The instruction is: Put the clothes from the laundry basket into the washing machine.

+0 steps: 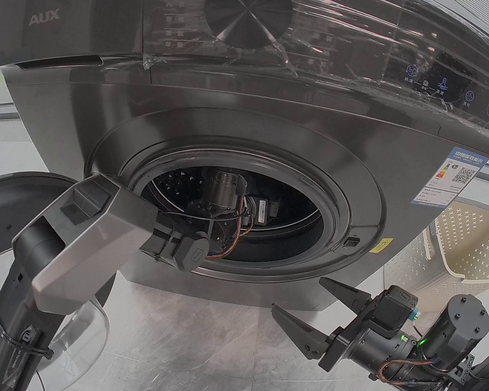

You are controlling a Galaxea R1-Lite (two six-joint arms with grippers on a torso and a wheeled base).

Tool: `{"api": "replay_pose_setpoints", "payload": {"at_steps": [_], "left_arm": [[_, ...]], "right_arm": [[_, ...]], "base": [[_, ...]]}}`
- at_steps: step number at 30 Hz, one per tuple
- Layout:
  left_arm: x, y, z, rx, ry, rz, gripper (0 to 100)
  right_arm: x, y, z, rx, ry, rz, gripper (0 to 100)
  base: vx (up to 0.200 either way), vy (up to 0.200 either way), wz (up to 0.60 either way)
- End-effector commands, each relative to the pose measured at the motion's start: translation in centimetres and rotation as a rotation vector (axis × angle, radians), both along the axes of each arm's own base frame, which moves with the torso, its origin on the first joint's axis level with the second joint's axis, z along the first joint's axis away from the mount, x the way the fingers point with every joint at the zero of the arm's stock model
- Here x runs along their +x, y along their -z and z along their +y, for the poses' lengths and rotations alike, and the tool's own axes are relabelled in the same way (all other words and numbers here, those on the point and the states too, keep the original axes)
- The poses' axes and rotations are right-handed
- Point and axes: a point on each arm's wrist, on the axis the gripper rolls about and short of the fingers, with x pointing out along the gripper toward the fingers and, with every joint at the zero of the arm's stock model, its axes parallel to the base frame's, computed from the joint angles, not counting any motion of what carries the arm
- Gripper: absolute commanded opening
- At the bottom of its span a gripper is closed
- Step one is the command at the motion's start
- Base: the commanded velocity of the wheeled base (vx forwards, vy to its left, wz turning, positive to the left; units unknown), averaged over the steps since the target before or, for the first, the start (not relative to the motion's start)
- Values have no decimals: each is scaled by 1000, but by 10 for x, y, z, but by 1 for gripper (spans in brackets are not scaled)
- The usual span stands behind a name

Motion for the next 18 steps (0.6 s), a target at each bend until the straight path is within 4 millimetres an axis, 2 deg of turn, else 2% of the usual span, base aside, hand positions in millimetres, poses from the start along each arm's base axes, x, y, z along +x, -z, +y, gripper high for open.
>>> {"api": "replay_pose_setpoints", "payload": {"at_steps": [1, 2, 5, 6, 8, 10, 14, 15, 18], "left_arm": [[-52, -35, 4, 38, 54, -8, 100], [-66, -30, 4, 48, 77, 7, 100], [-92, -21, 6, 64, 115, 21, 100], [-92, -21, 6, 64, 115, 21, 100], [-122, -11, 14, 94, 153, 14, 100], [-137, -8, 19, 89, 185, -5, 100], [-170, -12, 36, 65, 274, -22, 100], [-172, -13, 37, 64, 275, -23, 100], [-203, -22, 46, 45, 303, -42, 100]], "right_arm": [[-1, -4, -1, 10, -2, -11, 100], [-2, -4, -2, 10, 0, -11, 100], [-4, -2, -3, 4, -3, -5, 100], [-4, -2, -3, 4, -3, -5, 100], [-7, 1, -5, -13, -11, 6, 100], [-10, 4, -7, -25, -19, 14, 100], [-21, 8, -8, -48, -51, 30, 100], [-22, 7, -9, -47, -51, 29, 100], [-22, -2, -15, -28, -31, -7, 100]], "base": [[0, 0, 0], [0, 0, 0], [0, 0, 0], [0, 0, 0], [0, 0, 0], [0, 0, 0], [0, 0, 0], [0, 0, 0], [0, 0, 0]]}}
